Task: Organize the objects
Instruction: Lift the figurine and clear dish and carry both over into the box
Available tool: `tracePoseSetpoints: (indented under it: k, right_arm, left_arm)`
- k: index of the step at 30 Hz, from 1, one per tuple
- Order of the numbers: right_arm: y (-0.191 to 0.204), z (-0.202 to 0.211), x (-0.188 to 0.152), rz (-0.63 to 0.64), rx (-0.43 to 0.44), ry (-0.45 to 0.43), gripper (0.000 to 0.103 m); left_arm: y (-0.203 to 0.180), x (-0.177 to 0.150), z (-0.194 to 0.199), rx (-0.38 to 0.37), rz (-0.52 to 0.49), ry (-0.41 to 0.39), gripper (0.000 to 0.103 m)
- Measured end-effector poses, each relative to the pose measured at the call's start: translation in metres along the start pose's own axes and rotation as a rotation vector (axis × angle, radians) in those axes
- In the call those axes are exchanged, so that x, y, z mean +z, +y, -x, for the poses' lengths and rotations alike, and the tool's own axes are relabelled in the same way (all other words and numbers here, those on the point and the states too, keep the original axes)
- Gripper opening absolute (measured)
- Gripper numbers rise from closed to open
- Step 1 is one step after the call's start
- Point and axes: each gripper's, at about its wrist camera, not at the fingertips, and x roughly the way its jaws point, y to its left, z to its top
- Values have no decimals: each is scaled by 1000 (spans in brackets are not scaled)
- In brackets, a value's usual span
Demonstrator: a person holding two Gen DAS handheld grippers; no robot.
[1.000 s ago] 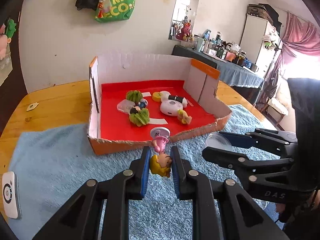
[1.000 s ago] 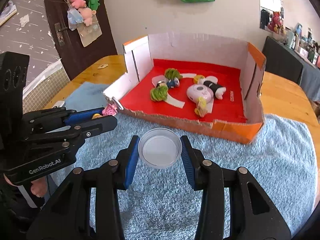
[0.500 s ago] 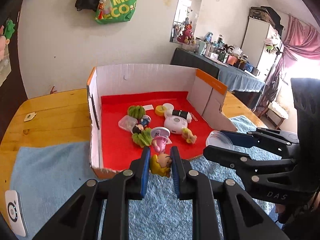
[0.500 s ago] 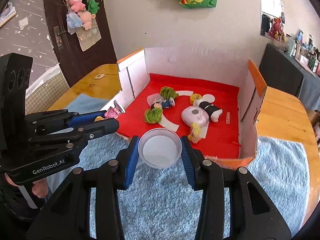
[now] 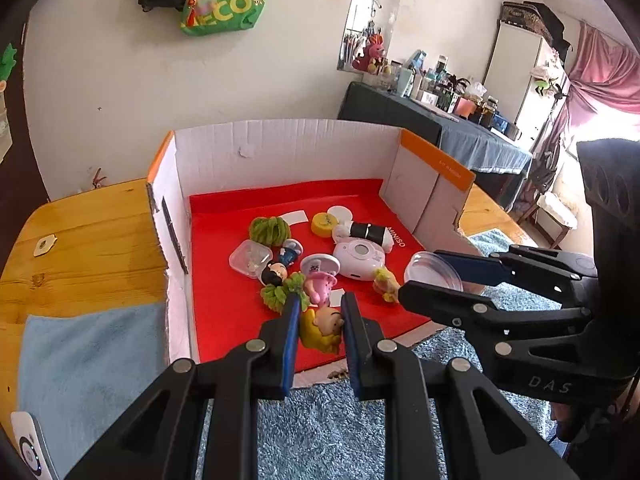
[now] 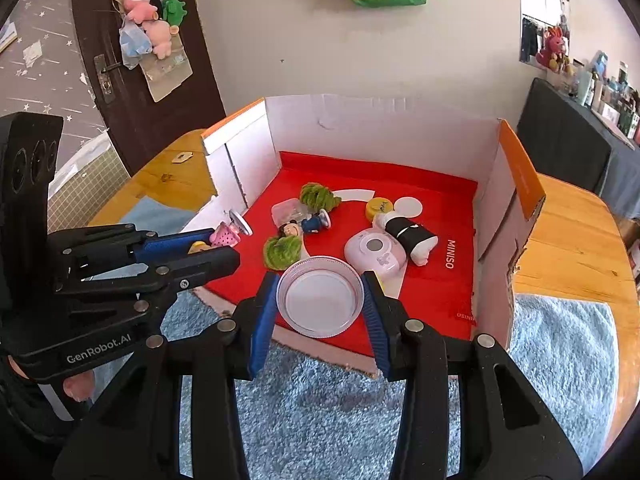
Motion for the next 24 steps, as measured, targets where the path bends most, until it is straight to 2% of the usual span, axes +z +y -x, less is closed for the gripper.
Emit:
tracePoseSetpoints:
  k: [24]
  right_arm:
    - [-15, -53, -1, -34, 56, 139, 39]
  left_arm:
    - [11, -9, -45, -23, 1, 152, 21]
